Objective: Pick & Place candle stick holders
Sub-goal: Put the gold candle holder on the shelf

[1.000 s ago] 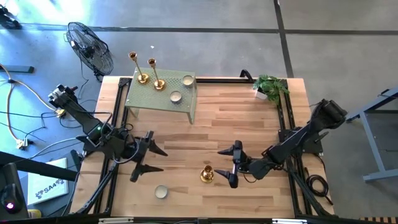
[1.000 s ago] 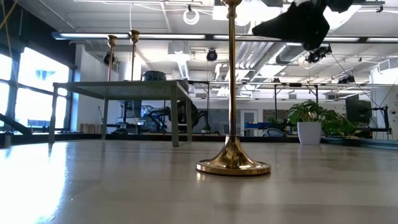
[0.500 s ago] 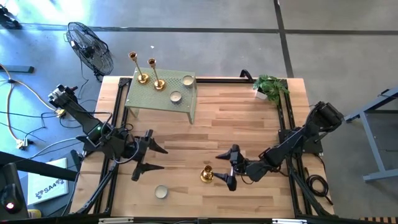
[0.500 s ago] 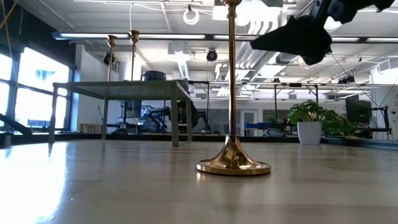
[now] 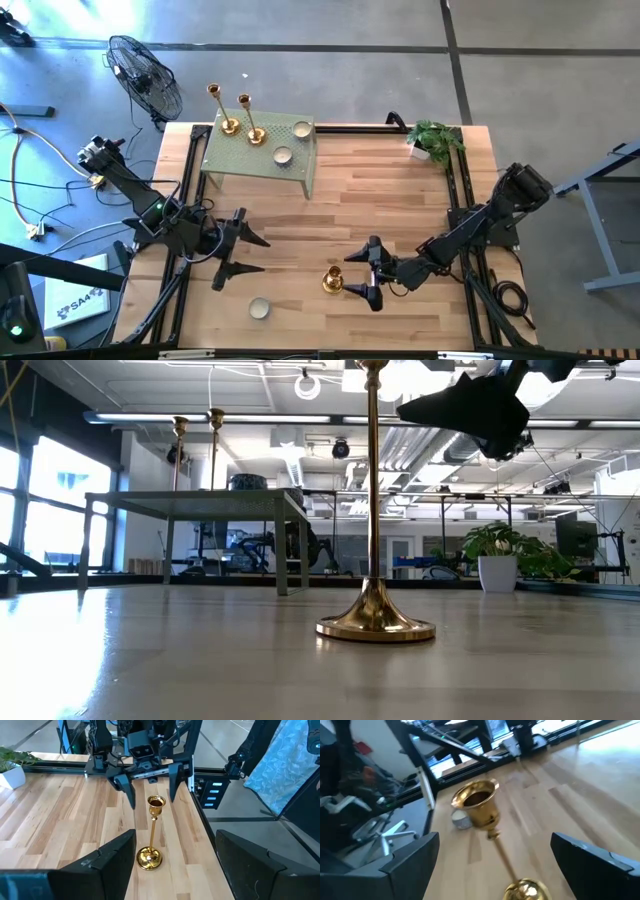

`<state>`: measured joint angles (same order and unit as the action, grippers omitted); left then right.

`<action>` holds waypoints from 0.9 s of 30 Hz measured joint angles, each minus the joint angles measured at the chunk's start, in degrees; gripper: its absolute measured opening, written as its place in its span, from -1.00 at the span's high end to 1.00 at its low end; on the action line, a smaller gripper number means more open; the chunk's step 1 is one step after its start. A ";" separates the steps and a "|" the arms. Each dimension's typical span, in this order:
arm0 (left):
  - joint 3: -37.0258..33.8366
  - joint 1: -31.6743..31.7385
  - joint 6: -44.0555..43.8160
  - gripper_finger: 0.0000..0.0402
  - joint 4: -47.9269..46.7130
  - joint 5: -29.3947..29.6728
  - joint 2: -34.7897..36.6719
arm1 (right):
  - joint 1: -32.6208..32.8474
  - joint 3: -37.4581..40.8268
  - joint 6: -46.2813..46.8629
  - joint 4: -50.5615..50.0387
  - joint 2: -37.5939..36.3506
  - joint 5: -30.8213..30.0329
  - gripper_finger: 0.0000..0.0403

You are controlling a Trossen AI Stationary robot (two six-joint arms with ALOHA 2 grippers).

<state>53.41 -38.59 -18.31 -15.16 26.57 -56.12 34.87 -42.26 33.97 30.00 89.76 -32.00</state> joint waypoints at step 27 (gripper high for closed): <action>0.04 -0.02 -0.22 -0.33 -0.58 -0.45 -0.02 | -4.89 -7.05 -6.34 -1.80 3.91 8.00 -0.88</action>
<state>53.45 -38.61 -18.52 -15.74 26.12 -56.14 29.99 -49.31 27.62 28.20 93.67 -24.00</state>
